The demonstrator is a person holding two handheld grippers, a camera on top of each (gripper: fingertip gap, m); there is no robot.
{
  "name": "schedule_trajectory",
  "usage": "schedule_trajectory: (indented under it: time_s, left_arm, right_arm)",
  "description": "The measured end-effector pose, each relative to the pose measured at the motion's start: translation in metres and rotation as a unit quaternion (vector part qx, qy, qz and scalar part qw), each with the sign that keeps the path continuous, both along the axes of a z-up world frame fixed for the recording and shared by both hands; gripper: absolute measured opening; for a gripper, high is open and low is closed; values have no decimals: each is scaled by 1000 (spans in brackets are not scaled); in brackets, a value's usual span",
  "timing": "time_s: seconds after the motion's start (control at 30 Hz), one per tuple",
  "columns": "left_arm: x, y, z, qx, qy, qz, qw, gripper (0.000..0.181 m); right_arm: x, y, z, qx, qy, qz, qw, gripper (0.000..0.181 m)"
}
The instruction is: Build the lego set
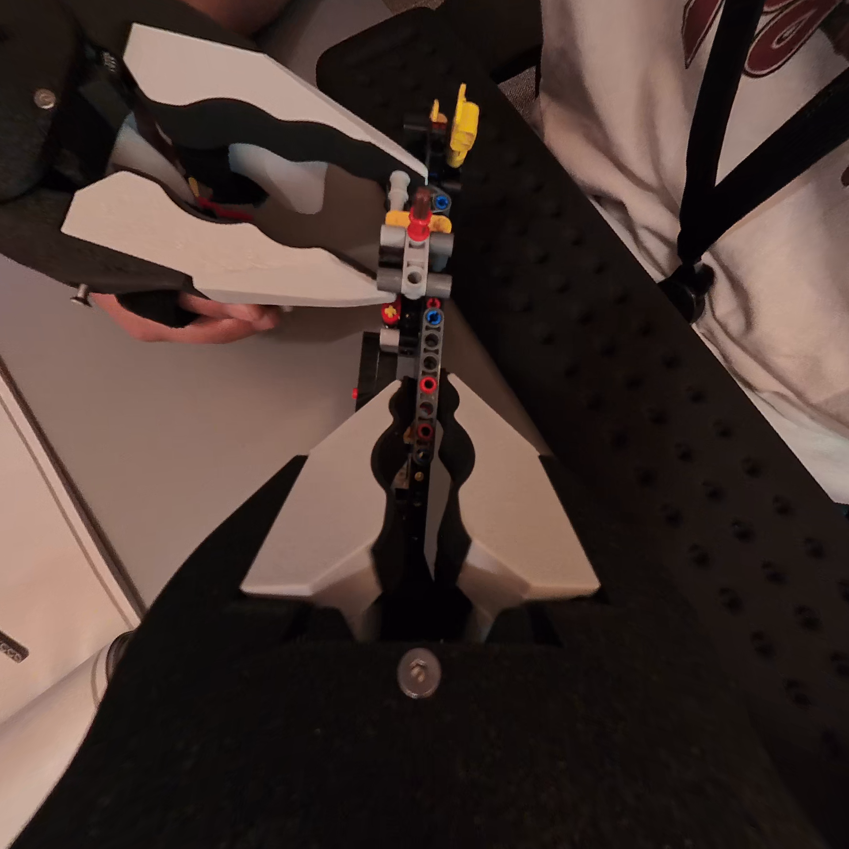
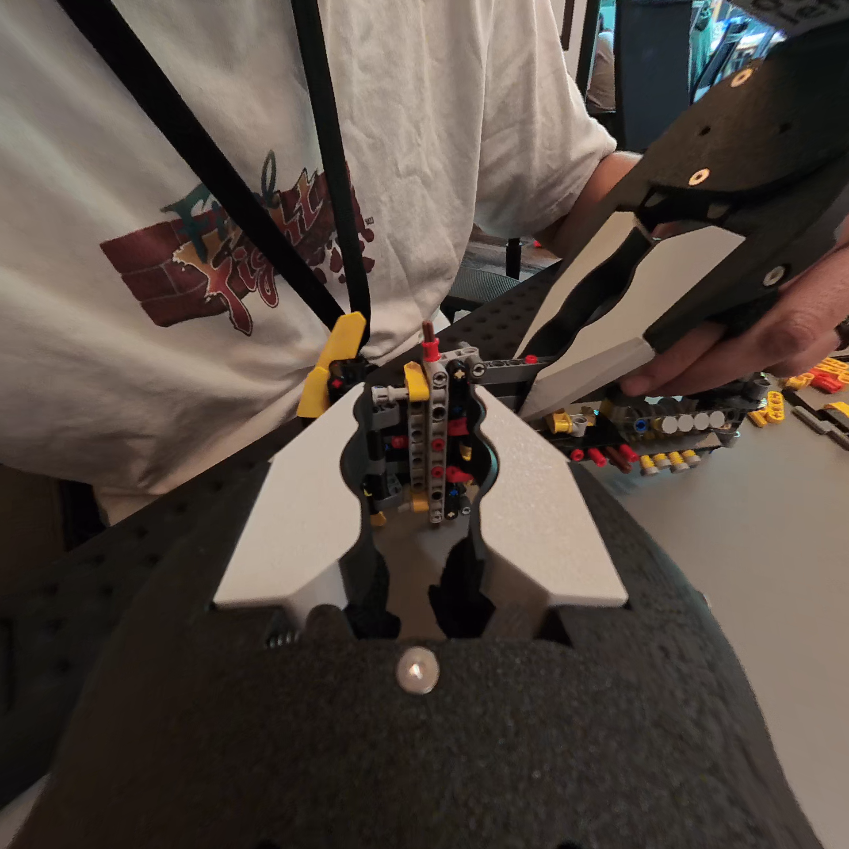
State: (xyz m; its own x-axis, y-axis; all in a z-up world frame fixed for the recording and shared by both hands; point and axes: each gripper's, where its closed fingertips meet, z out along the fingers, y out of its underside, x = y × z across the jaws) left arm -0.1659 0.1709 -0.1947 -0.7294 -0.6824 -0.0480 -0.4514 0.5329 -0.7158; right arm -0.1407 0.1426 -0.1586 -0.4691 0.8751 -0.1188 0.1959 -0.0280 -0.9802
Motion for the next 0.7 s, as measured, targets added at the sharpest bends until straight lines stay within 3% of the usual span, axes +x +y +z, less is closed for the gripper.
schedule_trajectory:
  time_s: [0.23,0.47,0.7]
  left_arm:
    - [0,0,0,3,-3,5,1000,6]
    - [0,-1,0,4,-3,6,1000,7]
    - [0,-2,0,3,-1,4,1000,7]
  right_arm:
    - [0,1,2,21,21,-15,999,39]
    - [1,-1,-4,-80,-65,-6,995,41]
    - [1,-3,-5,-86,-64,-1,994,40]
